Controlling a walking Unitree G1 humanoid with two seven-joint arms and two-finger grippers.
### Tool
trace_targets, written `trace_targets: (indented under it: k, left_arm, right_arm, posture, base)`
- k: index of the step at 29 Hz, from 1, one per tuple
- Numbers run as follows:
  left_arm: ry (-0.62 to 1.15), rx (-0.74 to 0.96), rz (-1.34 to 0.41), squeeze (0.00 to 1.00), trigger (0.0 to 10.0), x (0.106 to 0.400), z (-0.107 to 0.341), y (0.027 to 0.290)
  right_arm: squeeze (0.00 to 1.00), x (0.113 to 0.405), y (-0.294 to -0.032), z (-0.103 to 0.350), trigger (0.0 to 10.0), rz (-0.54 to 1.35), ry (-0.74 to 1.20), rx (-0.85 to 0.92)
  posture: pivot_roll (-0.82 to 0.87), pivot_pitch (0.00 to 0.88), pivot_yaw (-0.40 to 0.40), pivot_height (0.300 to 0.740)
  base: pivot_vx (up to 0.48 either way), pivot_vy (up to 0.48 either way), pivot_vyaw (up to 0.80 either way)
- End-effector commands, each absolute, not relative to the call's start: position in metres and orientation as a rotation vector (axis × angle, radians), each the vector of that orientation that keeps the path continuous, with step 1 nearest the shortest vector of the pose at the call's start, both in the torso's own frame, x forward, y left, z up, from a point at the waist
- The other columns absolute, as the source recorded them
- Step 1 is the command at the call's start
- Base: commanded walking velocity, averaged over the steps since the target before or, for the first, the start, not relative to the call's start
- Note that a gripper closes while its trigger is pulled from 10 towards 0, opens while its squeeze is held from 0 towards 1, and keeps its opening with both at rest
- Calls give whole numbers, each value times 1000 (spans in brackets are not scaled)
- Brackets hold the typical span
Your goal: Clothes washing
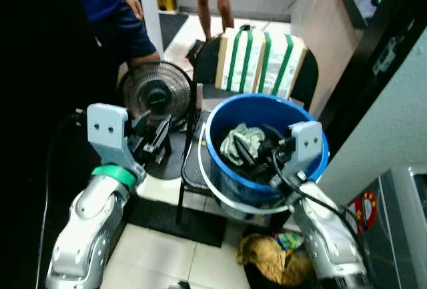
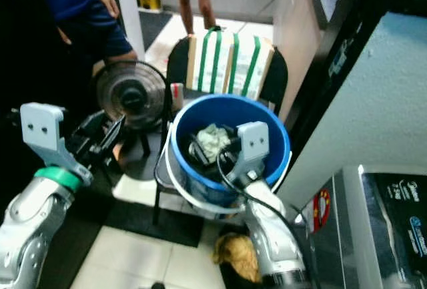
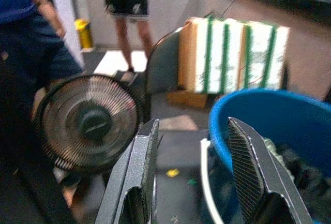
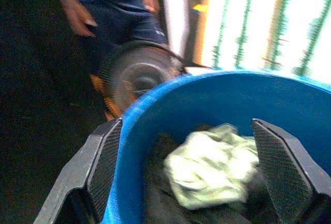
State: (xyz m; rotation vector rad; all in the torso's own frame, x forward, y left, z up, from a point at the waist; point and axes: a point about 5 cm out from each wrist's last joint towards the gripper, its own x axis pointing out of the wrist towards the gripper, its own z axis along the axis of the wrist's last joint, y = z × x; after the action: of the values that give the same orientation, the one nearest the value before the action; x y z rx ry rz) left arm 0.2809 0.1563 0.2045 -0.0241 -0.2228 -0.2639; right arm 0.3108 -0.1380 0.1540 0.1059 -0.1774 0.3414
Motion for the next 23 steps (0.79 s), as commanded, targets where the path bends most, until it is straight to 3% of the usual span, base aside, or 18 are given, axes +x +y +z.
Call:
trace_targets:
  k: [1,7,10,16,23]
  left_arm:
    - [-183,-13,-237,0,10000,281,197,161]
    - [-177,-48,-232,0,10000,283,192,160]
    - [-185,-54,-235,0,10000,285,193,158]
    - [-197,-65,-246,0,10000,289,196,154]
    - [-210,-76,-267,0,10000,291,200,153]
  right_arm:
    - [0,310,-137,150,10000,322,-172,107]
    - [0,306,-147,137,10000,308,-130,173]
    - [0,302,-140,134,10000,360,-122,158]
    - [0,297,-131,129,10000,410,-115,115]
    - [0,297,-126,128,10000,417,-134,93]
  posture:
    - [128,46,39,740]
    - [126,49,34,740]
    - [128,49,32,740]
    - [130,49,29,740]
    - [128,48,35,740]
  base:
    - [0,0,0]
    - [0,0,0]
    - [356,0,0]
    - [386,0,800]
    - [390,0,0]
